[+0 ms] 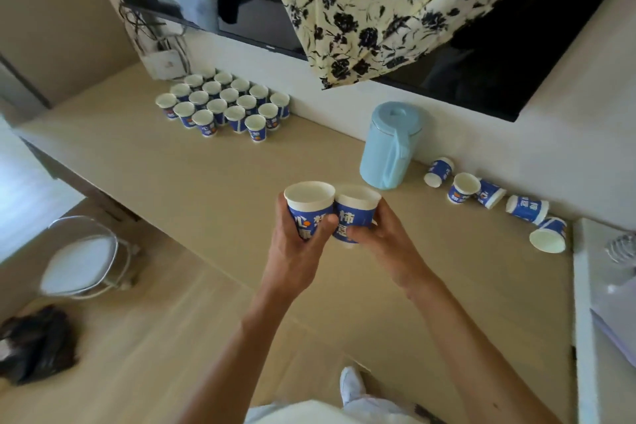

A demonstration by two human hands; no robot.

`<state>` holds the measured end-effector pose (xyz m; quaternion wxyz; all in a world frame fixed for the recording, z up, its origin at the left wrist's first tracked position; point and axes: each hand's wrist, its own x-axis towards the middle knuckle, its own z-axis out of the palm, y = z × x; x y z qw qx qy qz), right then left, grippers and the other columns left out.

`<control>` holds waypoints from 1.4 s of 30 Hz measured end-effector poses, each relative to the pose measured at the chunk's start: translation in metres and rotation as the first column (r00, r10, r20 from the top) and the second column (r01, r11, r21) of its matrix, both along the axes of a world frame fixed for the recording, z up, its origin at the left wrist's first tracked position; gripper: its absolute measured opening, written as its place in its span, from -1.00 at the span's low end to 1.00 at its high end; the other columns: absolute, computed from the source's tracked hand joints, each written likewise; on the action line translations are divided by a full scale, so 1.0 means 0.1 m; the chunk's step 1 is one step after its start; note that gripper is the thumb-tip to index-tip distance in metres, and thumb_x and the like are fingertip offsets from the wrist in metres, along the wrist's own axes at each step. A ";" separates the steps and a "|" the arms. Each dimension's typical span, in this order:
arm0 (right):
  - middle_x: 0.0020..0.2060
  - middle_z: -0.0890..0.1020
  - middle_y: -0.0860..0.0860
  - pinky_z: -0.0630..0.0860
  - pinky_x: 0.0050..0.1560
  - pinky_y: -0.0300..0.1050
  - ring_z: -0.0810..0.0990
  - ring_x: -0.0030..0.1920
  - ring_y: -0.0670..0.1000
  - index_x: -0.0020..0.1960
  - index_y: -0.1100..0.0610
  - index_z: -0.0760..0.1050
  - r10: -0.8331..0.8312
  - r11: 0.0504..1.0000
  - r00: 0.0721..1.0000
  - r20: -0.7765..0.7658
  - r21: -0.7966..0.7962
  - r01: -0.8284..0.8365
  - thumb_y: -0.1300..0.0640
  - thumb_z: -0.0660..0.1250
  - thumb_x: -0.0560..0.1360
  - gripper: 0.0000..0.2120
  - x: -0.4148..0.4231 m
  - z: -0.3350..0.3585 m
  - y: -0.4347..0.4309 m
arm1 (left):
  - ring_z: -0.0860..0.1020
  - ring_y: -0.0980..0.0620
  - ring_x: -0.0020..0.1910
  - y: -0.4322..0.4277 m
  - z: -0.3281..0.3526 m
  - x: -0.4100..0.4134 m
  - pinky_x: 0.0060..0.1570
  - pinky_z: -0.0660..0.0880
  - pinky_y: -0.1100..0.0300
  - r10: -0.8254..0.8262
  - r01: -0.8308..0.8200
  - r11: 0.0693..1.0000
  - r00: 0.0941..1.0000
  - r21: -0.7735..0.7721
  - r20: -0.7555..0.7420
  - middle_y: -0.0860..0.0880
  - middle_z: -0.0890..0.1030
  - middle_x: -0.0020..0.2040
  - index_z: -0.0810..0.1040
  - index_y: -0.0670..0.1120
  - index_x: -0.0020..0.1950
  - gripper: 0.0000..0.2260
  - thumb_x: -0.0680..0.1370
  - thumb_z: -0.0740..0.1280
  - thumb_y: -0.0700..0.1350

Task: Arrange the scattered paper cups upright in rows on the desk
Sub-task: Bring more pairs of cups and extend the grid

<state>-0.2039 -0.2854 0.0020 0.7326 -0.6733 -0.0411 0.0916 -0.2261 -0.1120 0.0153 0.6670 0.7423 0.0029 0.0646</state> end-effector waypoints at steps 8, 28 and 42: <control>0.22 0.68 0.01 0.58 0.10 -0.22 0.66 0.24 0.02 0.35 0.05 0.52 -0.058 0.998 0.997 0.048 0.031 0.057 -0.10 0.46 0.45 -0.48 -0.22 0.15 1.12 | 0.65 0.02 0.03 1.06 0.12 -0.19 0.10 0.61 -0.19 -0.005 0.005 1.000 1.000 0.004 0.011 0.15 0.64 0.03 0.38 0.06 0.26 -0.60 0.50 0.39 0.15; 0.04 0.72 -0.01 0.58 -0.06 -0.28 0.68 0.05 -0.09 0.20 0.10 0.57 -0.044 0.999 0.999 0.030 0.021 0.043 0.12 0.56 0.23 -0.46 1.19 -0.18 3.08 | 0.61 0.03 0.09 3.25 0.01 0.80 0.10 0.58 0.06 0.180 -0.167 0.960 0.983 0.226 -0.037 0.01 0.60 0.12 0.48 0.09 0.24 -0.55 0.40 0.49 0.08; 0.11 0.70 -0.10 0.59 -0.05 -0.25 0.67 0.14 -0.06 0.21 -0.05 0.55 -0.237 0.971 0.969 -0.073 -0.048 0.234 -0.03 0.60 0.17 -0.37 2.30 -0.49 3.92 | 0.62 0.23 0.01 4.26 -0.26 2.47 -0.07 0.48 0.46 0.020 0.013 0.969 0.991 0.248 -0.130 0.30 0.65 0.03 0.48 0.15 0.29 -0.41 0.28 0.50 0.20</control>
